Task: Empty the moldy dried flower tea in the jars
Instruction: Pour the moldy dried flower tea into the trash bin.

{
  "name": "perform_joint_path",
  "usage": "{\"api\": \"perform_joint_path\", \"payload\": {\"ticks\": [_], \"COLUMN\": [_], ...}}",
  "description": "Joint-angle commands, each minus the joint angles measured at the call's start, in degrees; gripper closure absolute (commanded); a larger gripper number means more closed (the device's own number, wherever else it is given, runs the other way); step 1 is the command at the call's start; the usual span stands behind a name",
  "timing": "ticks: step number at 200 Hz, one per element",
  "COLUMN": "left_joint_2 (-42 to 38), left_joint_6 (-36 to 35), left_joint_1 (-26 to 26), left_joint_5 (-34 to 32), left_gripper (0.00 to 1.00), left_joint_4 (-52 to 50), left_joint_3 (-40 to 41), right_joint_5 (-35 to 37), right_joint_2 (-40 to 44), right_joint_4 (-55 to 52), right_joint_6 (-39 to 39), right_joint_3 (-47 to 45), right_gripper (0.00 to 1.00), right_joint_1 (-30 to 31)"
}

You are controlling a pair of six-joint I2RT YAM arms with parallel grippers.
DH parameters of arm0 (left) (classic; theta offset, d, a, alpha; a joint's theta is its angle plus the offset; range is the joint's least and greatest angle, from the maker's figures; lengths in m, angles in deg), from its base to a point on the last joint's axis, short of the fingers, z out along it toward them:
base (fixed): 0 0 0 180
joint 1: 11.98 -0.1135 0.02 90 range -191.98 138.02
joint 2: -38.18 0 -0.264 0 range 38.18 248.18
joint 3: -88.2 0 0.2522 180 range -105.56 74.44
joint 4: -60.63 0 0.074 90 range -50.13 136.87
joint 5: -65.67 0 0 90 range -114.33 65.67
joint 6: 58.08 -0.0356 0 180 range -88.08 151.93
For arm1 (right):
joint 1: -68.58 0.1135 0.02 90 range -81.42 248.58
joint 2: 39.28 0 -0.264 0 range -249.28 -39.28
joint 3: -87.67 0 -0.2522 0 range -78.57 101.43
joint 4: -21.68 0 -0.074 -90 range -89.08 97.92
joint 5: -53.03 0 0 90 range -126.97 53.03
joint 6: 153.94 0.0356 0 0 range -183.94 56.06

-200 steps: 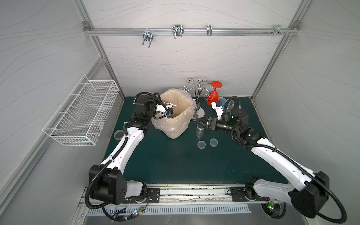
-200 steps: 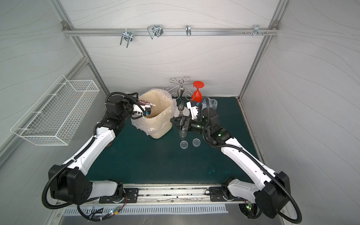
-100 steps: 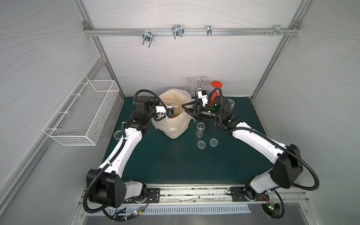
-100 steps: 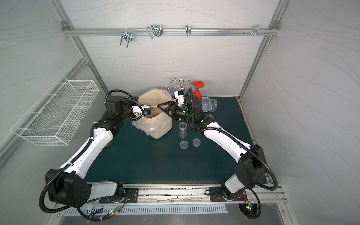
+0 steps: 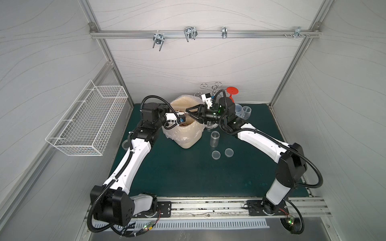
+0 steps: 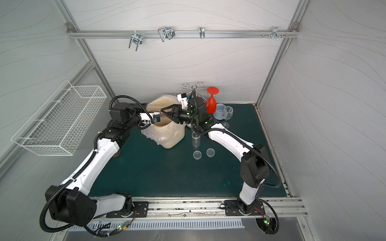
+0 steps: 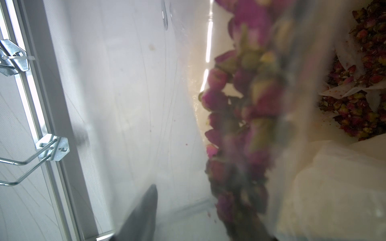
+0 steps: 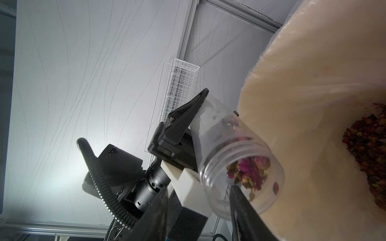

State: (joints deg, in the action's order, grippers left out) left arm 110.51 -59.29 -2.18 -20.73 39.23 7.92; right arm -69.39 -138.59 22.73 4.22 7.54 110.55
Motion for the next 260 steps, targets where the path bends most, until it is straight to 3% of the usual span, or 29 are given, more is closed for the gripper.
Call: {"api": "perform_joint_path", "payload": {"ticks": [1,34,73,83,119,146,149,155,161,206,260], "left_joint_2": [-1.5,-1.8,-2.7,-3.1,-4.8,-5.4,-5.5,-5.8,-6.0,-9.1,-18.3], "left_joint_6": [1.4,2.2,4.0,5.4,11.3,15.6,16.0,17.0,18.0,30.9,61.1], "left_joint_1": [-0.2,-0.2,-0.1,-0.2,-0.2,-0.2,-0.2,-0.2,-0.2,-0.2,-0.2], "left_joint_5": [1.9,3.0,4.3,4.8,6.3,6.8,7.0,7.1,7.3,7.2,3.8], "left_gripper": [1.00,1.00,1.00,1.00,0.62,0.42,0.36,0.12,0.02,0.01,0.01], "left_joint_4": [2.0,2.7,3.1,3.3,4.2,5.0,5.0,4.9,4.9,8.5,14.1], "left_joint_3": [-0.4,0.2,0.9,1.1,0.9,0.9,0.9,1.0,1.2,2.4,6.1], "right_joint_5": [-2.2,-3.1,-4.1,-4.6,-5.4,-6.4,-6.5,-6.6,-6.7,-7.6,-7.1], "right_joint_2": [-1.8,-3.5,-4.0,-4.0,-3.4,-3.4,-3.3,-3.3,-3.2,-3.6,-3.9], "right_joint_4": [2.8,3.3,4.9,5.7,8.4,9.9,10.1,10.5,10.8,13.6,18.7], "right_joint_6": [2.6,3.2,3.6,3.9,4.5,4.6,4.7,4.7,4.7,5.7,8.2], "right_joint_3": [2.4,4.1,4.3,4.0,2.7,2.7,2.7,2.6,2.5,2.3,1.7], "right_gripper": [0.59,0.73,1.00,1.00,1.00,1.00,1.00,1.00,1.00,1.00,1.00], "right_joint_1": [0.8,0.8,0.3,-0.1,-0.9,-1.3,-1.3,-1.3,-1.4,-2.0,-3.4]}}
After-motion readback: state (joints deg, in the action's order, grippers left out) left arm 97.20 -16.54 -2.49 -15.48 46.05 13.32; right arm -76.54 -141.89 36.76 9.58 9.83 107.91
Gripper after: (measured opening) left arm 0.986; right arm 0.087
